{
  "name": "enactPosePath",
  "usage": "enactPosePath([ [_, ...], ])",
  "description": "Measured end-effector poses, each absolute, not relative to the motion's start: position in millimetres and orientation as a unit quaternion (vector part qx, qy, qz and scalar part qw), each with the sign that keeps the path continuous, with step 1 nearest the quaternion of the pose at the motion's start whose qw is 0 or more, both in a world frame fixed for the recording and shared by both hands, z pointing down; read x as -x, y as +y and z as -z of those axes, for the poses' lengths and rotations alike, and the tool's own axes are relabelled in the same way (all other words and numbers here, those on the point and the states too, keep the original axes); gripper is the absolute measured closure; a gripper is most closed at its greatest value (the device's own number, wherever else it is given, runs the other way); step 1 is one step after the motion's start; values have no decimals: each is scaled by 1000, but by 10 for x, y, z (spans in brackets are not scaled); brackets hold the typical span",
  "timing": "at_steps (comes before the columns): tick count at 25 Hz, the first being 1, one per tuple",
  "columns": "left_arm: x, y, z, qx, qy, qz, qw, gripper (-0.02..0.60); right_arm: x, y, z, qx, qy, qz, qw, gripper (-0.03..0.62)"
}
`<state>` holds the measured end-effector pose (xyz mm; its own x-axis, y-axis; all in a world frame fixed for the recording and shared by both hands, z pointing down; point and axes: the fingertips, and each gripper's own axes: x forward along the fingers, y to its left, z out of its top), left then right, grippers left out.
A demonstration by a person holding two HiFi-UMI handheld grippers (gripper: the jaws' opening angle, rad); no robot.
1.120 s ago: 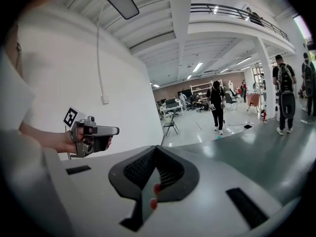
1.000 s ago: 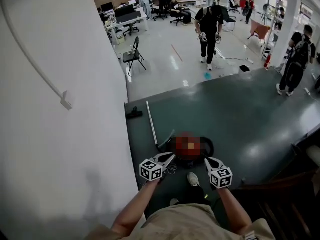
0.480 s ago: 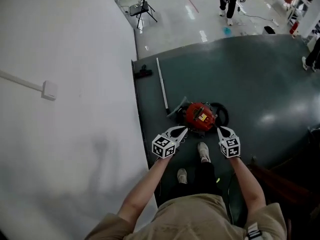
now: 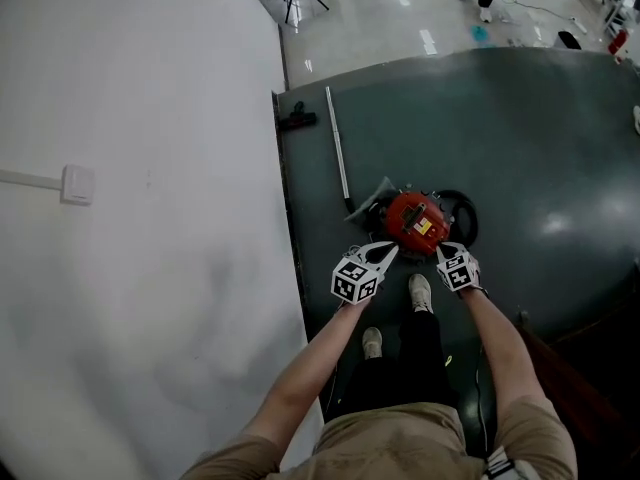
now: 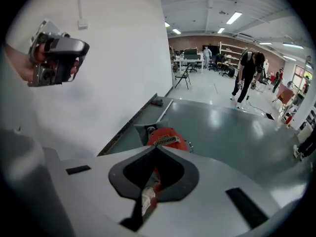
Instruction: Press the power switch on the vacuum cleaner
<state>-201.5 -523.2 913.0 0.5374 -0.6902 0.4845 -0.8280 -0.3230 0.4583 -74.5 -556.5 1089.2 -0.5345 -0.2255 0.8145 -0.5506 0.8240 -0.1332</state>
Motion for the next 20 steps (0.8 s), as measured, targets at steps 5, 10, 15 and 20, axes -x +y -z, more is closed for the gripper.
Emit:
enactPosePath([
  [5, 1922, -5382, -9640, -811, -458, -133, 338, 575, 785, -5617, -11645, -204, -834, -177, 481, 583],
  [10, 1822, -5535, -10103, -819, -447, -157, 323, 575, 794, -5732, -12440, -187, -820, -153, 519, 583],
  [15, 1835, -5682, -10572, -817, -450, -167, 320, 575, 875, -5798, -12948, -189, -817, -173, 517, 583],
  [20, 1761, -5773, -10915, -821, -439, -185, 313, 575, 879, -5856, -13304, -197, -809, -177, 524, 583],
])
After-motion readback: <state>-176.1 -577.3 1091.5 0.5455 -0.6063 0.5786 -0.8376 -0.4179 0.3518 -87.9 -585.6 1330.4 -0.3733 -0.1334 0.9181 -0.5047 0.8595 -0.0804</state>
